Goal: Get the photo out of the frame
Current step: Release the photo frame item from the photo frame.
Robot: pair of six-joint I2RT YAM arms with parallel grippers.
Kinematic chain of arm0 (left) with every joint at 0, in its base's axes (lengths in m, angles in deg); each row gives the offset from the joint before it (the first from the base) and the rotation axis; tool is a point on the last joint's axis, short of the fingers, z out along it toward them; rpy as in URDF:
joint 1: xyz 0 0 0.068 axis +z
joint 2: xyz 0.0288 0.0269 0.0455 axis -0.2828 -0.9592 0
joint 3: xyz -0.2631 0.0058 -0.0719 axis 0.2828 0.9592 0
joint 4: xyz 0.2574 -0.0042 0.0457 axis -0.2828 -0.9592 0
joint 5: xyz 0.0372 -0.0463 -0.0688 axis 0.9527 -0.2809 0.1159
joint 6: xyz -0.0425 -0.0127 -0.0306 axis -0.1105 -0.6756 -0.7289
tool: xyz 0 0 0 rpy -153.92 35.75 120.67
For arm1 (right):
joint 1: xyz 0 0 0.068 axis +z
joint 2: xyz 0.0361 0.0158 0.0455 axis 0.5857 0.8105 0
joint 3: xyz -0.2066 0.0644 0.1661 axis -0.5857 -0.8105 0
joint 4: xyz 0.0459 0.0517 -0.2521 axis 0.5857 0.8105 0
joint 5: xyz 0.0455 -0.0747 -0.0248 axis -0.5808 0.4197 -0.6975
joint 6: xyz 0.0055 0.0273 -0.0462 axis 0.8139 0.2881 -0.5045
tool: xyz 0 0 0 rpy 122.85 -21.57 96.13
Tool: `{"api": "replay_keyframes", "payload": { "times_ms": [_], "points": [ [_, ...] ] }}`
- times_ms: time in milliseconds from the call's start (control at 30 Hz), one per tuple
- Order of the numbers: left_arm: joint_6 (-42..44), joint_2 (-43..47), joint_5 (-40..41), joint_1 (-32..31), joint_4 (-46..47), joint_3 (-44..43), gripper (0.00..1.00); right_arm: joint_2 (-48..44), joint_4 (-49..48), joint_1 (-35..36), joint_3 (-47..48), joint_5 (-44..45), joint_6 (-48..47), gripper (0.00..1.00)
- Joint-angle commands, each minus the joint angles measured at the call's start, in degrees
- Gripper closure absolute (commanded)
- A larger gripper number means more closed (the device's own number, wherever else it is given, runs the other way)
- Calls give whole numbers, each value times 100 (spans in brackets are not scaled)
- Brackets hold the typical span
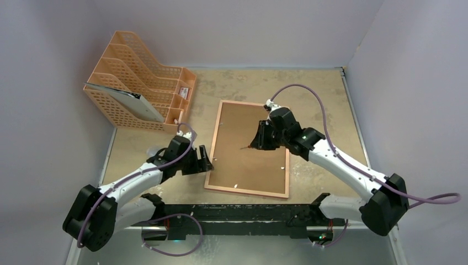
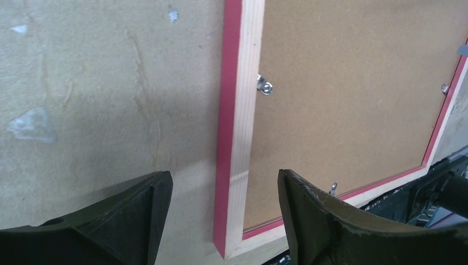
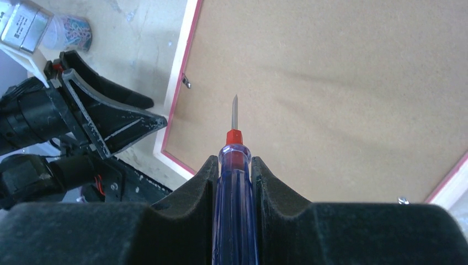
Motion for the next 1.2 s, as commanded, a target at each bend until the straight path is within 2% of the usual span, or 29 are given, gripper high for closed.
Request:
{"api": "replay_keyframes", "payload": {
  "times_ms": [0,133,300,400,667,800,967,1167],
  "points": [
    [132,-178,195,-319,59,-20,28,-536,354,19,-72,-135,-114,100],
    [170,-603,456,-726,83,-255,28,-692,366,22,-322,-427,-234,100],
    [-31,-1164,1449,-1460,-351,-513,32,-799,491,69,-577,-615,-307,100],
    [-115,-1163,1557,-1500,-415,-471,39,-979,543,70,-685,-773,-347,100],
    [4,-1212,1541,-1577,-540,-477,71,-955,685,312,-870,-1012,-365,100],
    [88,-1210,1534,-1597,-666,-480,83,-897,662,462,-928,-1037,-257,100],
    [83,-1019,1472,-1614,-678,-421,92,-803,554,788,-1017,-926,-52,100],
    [65,-939,1514,-1614,-678,-400,94,-765,740,984,-1002,-524,106,100]
  ]
}}
